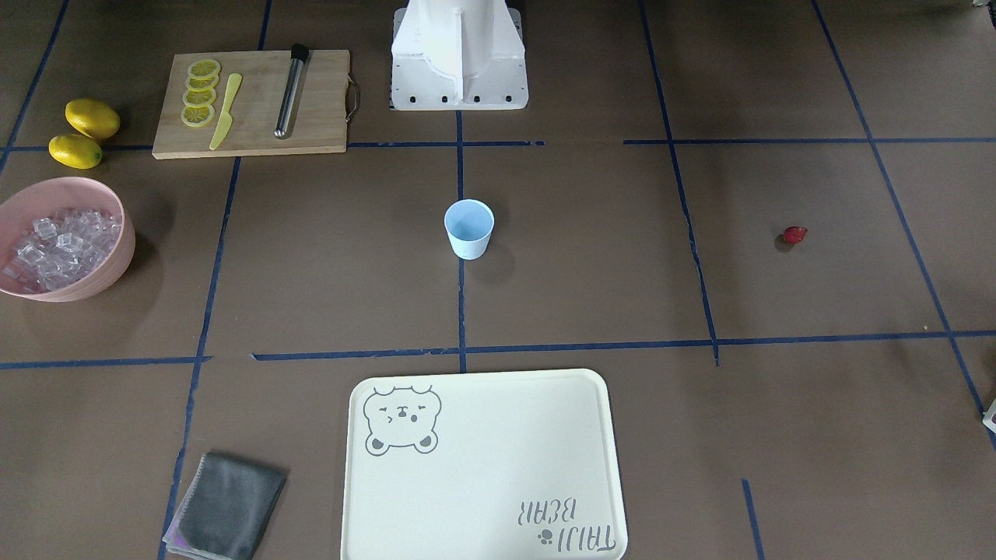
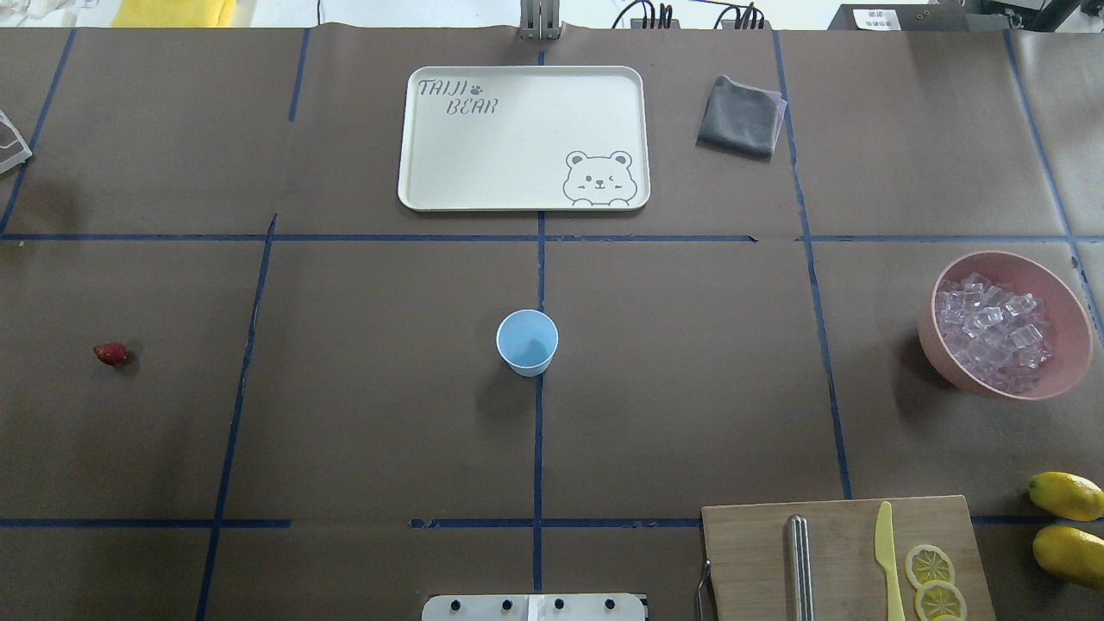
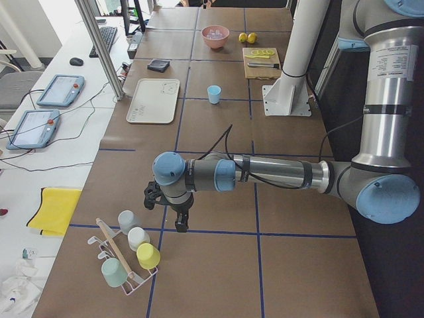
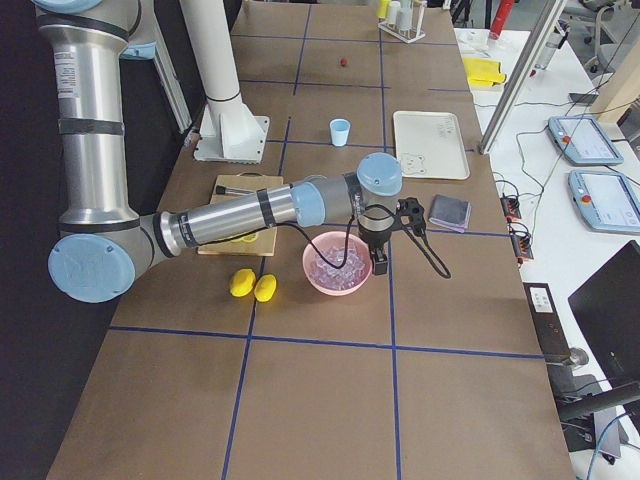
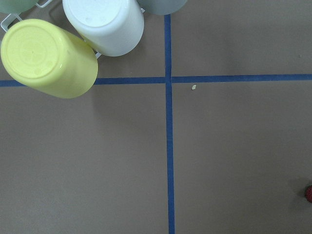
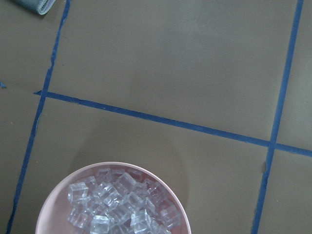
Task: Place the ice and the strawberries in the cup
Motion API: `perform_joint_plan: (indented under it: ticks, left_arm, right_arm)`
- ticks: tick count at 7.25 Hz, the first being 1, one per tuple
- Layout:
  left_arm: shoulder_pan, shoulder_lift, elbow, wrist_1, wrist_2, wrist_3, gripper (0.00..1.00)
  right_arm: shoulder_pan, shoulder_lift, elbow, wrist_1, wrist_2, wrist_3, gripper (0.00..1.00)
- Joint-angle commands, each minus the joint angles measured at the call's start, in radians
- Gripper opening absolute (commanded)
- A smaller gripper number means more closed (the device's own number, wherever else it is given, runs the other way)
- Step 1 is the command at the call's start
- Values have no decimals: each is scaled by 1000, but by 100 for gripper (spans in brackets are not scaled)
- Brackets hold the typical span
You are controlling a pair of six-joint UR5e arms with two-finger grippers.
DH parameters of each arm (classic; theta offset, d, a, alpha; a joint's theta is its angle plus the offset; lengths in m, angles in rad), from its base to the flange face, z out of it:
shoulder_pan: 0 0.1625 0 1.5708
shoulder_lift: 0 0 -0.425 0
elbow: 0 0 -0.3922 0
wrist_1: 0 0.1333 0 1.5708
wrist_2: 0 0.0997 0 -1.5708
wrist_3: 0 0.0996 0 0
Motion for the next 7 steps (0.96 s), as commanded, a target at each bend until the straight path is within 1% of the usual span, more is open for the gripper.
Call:
perform_joint_plan:
  ticks: [1,2,3,5,6,7]
  left_arm:
    - [0,0,0,0,0,-2,100]
    - [0,0,0,0,0,0,100]
    - [0,0,0,0,0,-2,100]
    - [0,0,0,0,0,0,100]
    - [0,0,0,0,0,0,100]
    - [0,-1,2,0,0,-2,100]
  right_arm:
    - [-55,-20,14,25,-40,14,96]
    - [-86,-45,9,69,-78,15,95]
    - [-97,-54,8,91,-88,27,95]
    - [-140,-52,6,92,-89,36,94]
    - [-149,-52,3,92,-88,37,87]
    - [-161,-54,0,92,-91,35,75]
